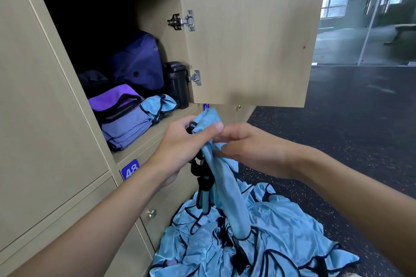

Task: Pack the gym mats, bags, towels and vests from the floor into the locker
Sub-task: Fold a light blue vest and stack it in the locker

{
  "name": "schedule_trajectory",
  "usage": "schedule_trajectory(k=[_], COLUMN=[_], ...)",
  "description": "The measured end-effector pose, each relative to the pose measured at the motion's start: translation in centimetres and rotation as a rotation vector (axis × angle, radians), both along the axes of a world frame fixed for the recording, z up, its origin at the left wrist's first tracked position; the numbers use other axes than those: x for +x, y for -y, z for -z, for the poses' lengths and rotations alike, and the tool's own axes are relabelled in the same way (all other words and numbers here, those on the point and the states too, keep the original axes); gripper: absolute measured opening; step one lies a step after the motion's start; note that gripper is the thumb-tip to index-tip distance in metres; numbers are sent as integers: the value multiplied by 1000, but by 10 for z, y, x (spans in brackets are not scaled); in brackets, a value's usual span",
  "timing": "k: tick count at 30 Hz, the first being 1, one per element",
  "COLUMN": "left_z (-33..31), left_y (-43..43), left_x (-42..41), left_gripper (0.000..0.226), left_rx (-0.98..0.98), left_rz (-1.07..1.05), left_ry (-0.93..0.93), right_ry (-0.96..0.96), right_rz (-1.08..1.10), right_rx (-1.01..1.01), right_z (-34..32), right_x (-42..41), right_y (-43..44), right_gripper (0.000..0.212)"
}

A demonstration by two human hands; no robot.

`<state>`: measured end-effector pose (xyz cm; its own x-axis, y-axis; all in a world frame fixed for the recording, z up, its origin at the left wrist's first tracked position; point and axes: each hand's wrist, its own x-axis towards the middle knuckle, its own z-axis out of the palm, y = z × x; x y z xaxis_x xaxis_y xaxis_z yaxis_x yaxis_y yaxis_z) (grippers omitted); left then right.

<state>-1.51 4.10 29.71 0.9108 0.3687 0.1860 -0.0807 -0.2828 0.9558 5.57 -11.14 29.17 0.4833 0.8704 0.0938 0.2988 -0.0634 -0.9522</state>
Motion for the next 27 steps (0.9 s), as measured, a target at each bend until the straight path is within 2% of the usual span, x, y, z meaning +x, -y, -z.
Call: schedule_trajectory(k=[2, 3, 6, 9, 11, 14, 15, 17, 20, 22, 24, 27], left_z=[-4, -5, -14, -24, -27, -28, -26, -20, -9, 0, 7, 11], left_y=[-6, -10, -18, -17, -16, -11, -10, -9, -3, 6, 13, 17], left_x=[-2, -2, -6, -11, -13, -13, -12, -12, -16, -19, -19, -18], left_gripper=[9, 10, 13, 14, 16, 21, 28, 57, 98, 111, 119, 120], left_rx=[-63, -87, -103, -146, -187, -217, -230, -206, -62, 13, 68, 80], left_rz=[-22, -26, 2, 77, 87, 27, -1, -7, 112, 202, 206, 175], left_ry=[38, 45, 15, 1, 7, 50, 71, 89, 98, 149, 216, 313], right_ry=[-82, -91, 70, -79, -145, -83, -60, -45, -35, -42, -61, -69], right_rz=[73, 168, 430, 301, 194, 270, 320, 401, 488, 517, 523, 554], right_rx=[83, 140, 199, 136, 103, 118, 147, 221, 333, 392, 434, 438], right_z=[-4, -7, -7, -3, -2, -1, -1, -2, -6, -9, -11, -11], right_x=[-3, -3, 7, 7, 2, -4, -5, -6, -6, -6, -8, -9], right_y=[2, 3, 5, 9, 10, 5, 3, 0, 1, 3, 3, 3], right_gripper=[40, 36, 30, 65, 70, 68, 68, 68, 71, 72, 67, 51])
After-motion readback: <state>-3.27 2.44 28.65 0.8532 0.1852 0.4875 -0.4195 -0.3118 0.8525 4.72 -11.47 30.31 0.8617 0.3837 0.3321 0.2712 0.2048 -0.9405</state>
